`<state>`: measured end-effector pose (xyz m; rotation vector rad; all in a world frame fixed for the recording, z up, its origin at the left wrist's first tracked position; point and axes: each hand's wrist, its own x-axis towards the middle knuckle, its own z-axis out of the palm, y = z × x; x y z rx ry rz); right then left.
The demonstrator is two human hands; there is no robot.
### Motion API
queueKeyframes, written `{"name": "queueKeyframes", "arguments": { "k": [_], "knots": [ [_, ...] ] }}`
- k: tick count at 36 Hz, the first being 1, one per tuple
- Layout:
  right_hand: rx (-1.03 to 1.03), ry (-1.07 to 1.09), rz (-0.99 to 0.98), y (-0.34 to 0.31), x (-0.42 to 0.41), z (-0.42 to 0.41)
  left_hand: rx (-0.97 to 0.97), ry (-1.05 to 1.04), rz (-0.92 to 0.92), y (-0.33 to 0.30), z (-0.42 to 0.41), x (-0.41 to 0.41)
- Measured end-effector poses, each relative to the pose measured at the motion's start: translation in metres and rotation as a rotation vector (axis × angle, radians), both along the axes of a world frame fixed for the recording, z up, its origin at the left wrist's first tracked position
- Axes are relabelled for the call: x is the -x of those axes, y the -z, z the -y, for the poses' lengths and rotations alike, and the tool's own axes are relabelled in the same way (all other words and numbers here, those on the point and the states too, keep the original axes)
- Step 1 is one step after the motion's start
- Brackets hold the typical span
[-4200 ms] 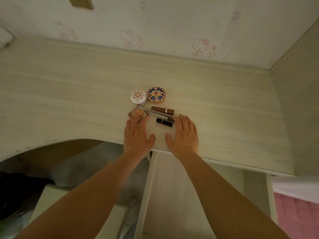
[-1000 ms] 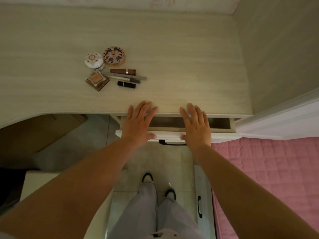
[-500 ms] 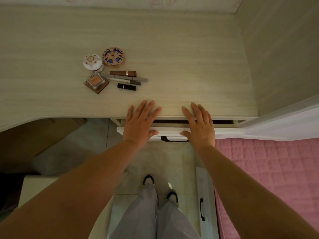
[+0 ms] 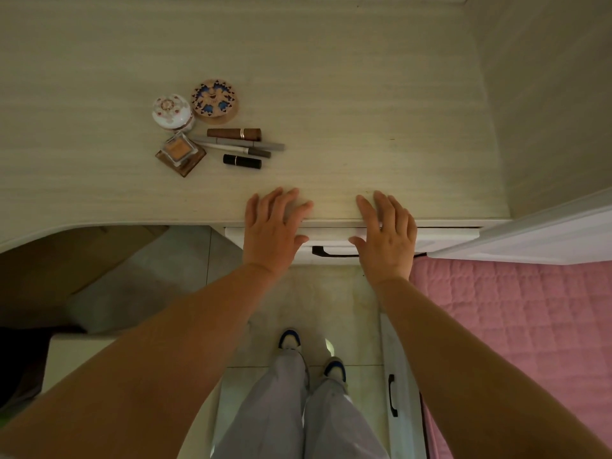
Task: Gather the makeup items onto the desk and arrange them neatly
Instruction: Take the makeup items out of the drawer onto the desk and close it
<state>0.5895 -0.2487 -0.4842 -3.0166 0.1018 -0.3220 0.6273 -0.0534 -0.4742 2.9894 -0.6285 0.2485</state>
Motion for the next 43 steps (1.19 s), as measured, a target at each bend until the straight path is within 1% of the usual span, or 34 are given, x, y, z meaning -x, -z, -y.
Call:
{"name": "queueKeyframes", "arguments": {
  "k": [6,11,14,17,19,23,26,31,38,43],
  "knots": [
    [0.012,0.008,-0.007,-0.002,0.001,0.000,-0.008,-0.007,-0.015,0.000,-0.001,-0.001],
    [-0.019,0.043,-0.099,-0.013,0.001,-0.005,-0.031,-0.030,-0.118,-0.012,0.003,0.001],
    [-0.033,0.046,-0.204,-0.028,0.001,-0.008,-0.074,-0.054,-0.211,-0.028,0.009,0.001],
    [-0.076,0.018,-0.331,-0.048,-0.002,-0.007,-0.032,-0.065,-0.283,-0.046,0.014,-0.002],
    [-0.122,0.005,-0.358,-0.063,-0.001,-0.006,-0.010,-0.066,-0.319,-0.059,0.018,-0.001],
    [-0.180,0.025,-0.338,-0.090,0.015,-0.004,0.013,-0.067,-0.358,-0.084,0.023,0.008],
    [-0.195,0.021,-0.320,-0.104,0.034,0.000,0.036,-0.048,-0.361,-0.102,0.029,0.022],
    [-0.202,0.057,-0.325,-0.121,0.065,0.011,0.065,-0.023,-0.315,-0.126,0.045,0.059],
    [-0.201,0.096,-0.342,-0.145,0.107,0.027,0.026,0.007,-0.262,-0.142,0.063,0.107],
    [-0.198,0.159,-0.334,-0.156,0.141,0.037,0.019,0.056,-0.267,-0.152,0.075,0.133]
  ]
}}
